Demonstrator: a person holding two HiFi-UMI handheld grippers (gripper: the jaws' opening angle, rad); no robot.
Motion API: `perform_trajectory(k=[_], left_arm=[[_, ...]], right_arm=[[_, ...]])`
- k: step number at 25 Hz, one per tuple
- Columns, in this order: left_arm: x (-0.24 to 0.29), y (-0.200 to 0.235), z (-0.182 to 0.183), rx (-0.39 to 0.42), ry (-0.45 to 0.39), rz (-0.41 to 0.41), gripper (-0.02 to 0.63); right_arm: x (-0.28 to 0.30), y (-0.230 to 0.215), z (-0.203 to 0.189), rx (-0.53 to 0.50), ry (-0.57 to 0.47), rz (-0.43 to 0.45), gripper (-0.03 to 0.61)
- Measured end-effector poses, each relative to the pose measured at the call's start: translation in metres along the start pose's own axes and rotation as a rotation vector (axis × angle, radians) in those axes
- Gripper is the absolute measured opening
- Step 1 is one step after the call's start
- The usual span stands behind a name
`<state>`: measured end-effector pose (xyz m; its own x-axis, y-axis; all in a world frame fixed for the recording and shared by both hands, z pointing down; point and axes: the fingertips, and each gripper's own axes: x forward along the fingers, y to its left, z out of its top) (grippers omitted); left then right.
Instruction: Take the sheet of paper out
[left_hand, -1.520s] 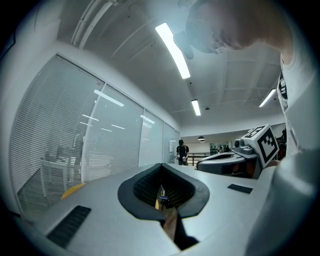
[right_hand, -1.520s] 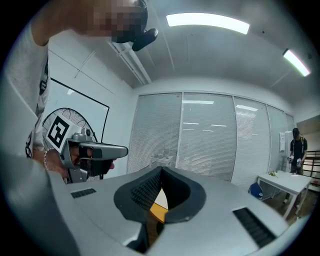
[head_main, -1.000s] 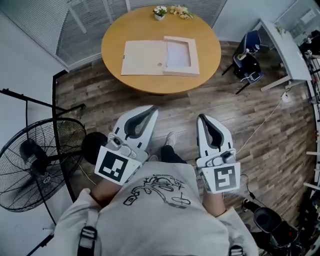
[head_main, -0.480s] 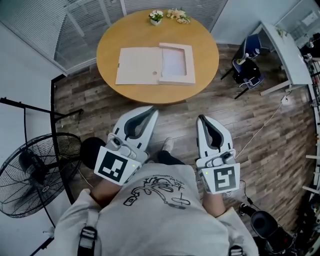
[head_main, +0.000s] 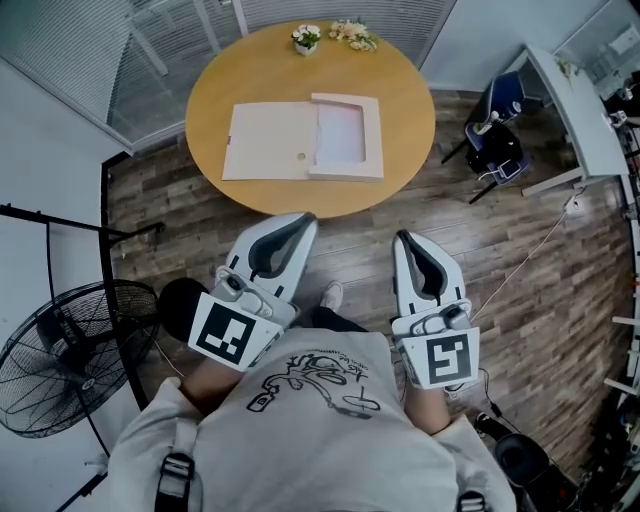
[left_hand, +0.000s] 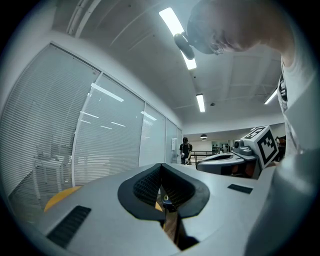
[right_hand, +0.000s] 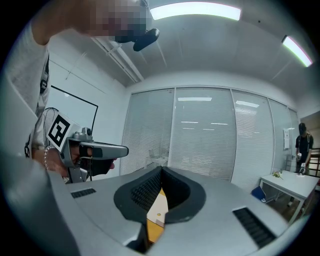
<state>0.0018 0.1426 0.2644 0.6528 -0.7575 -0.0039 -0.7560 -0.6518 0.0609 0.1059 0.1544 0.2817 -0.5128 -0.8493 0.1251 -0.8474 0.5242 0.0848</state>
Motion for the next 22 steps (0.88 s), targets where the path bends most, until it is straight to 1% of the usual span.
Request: perform_trajectory(k=[13, 17, 19, 22], left_arm=[[0.060, -0.011, 0.003, 0.015, 0.005, 0.018, 0.021], [0.075, -0.013, -0.001, 0.019, 0.007, 0.030, 0.021], [0.083, -0.016, -0.004, 0.019, 0.008, 0.036, 0.020], [0.090, -0.018, -0.005, 0.014, 0.012, 0.043, 0.021]], right_arm=[[0.011, -0.060, 0.001, 0.009, -0.033, 0.029, 0.008], [0.013, -0.076, -0.007, 0.020, -0.025, 0.037, 0.008], [0.016, -0.084, -0.006, 0.032, -0.040, 0.032, 0.008], [0.017, -0.091, -0.012, 0.020, -0.029, 0.049, 0.008]])
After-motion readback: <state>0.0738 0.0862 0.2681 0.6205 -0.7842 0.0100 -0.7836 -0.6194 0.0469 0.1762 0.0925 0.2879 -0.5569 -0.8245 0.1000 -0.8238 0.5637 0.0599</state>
